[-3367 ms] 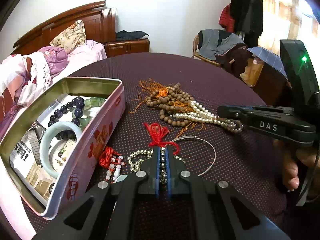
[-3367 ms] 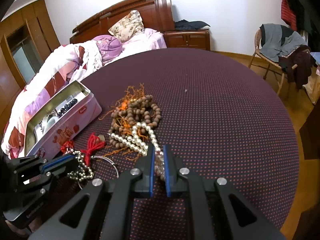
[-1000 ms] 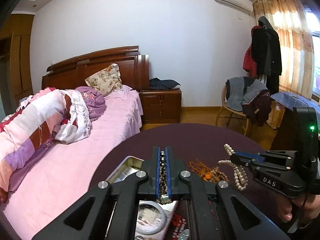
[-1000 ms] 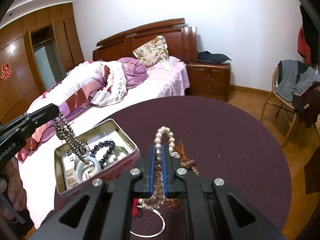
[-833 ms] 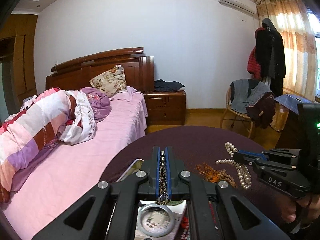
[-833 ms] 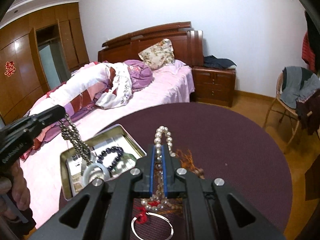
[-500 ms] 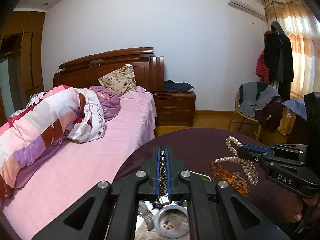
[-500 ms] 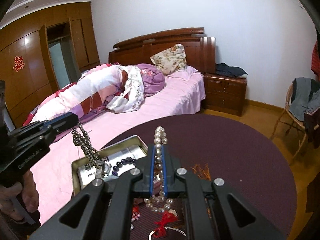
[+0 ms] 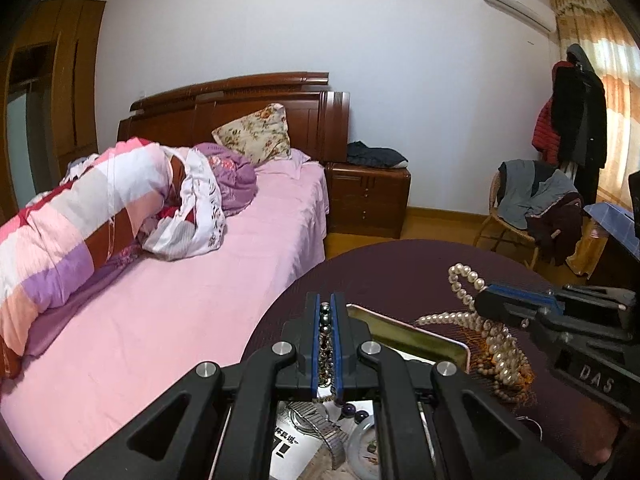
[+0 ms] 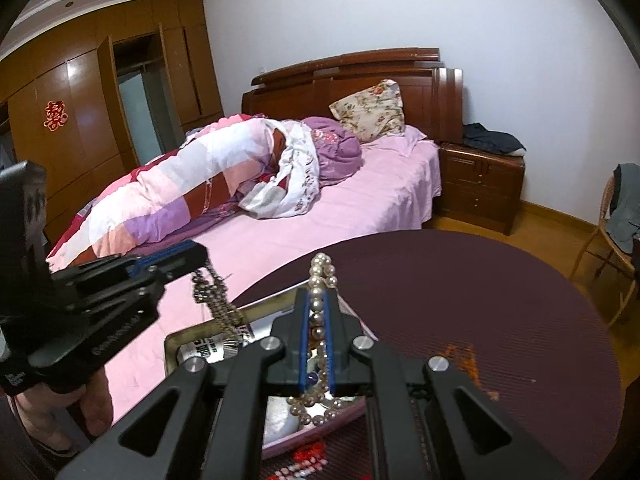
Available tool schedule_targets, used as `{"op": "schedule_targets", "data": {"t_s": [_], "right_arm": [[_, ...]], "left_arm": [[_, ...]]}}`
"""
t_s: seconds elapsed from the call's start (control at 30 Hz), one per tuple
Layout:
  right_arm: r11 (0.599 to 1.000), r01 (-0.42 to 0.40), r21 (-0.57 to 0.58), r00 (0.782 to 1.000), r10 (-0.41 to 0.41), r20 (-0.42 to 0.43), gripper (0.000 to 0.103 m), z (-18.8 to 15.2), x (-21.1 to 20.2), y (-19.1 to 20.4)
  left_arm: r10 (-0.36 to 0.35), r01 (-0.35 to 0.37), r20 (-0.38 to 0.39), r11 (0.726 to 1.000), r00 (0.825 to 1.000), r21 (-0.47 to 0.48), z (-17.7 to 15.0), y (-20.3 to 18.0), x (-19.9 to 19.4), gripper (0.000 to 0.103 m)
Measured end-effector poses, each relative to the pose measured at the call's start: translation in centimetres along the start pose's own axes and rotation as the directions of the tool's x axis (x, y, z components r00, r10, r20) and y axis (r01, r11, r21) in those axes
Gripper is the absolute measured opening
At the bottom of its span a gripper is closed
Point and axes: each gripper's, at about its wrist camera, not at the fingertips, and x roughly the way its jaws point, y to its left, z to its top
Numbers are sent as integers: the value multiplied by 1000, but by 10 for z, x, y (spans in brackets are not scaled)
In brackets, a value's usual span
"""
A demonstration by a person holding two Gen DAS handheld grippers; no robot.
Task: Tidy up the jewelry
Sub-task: 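Carry the pearl strand over the tin with the right tool while the left tool carries the silver chain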
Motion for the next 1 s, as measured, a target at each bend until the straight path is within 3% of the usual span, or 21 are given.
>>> {"op": "schedule_targets", "data": {"t_s": [0.4, 1.0], "right_arm": [[1000, -24, 2, 997, 24, -74, 9, -18, 33, 10], [1000, 11, 17, 987, -8, -161, 9, -36, 52, -3]], "left_arm": [[-16, 16, -44, 1000, 999, 1, -4, 0, 19, 4], [-4, 7, -157, 1000, 988, 22, -21, -4, 54, 4]]}}
